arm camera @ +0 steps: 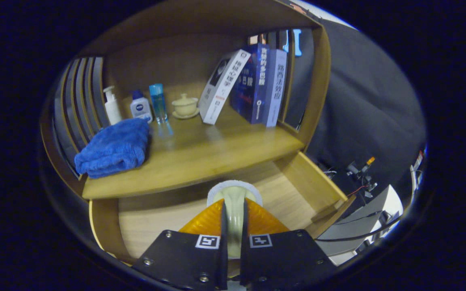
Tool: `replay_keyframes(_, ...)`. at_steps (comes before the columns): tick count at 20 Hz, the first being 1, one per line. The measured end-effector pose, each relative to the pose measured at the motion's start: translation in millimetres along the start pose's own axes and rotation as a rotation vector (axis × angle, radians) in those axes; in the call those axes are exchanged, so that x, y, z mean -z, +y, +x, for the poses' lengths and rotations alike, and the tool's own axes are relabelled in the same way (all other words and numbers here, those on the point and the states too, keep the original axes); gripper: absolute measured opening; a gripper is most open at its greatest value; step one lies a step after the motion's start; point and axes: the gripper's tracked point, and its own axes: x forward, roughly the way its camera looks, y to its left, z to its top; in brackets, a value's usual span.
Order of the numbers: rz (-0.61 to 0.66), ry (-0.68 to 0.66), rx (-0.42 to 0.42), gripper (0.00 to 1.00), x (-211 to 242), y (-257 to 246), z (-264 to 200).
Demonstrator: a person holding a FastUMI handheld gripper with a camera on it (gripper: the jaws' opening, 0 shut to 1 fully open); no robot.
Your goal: Pull open the drawer, take out the items inside it, and place them on the countertop above the cabinet.
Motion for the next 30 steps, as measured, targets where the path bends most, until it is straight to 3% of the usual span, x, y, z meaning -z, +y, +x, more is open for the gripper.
replay_keyframes(5, -0.019, -0.079, -0.049, 0.12, -51, 20, 1)
replay_keyframes(13, -0.033, -0.097, -0.177, 0.12, -103, 71, 52)
replay_keyframes(20, -0.069, -0.049, -0.233, 0.12, -99, 92, 96)
replay_keyframes(30, -0.091, -0.077, -0.309, 0.12, -101, 112, 108)
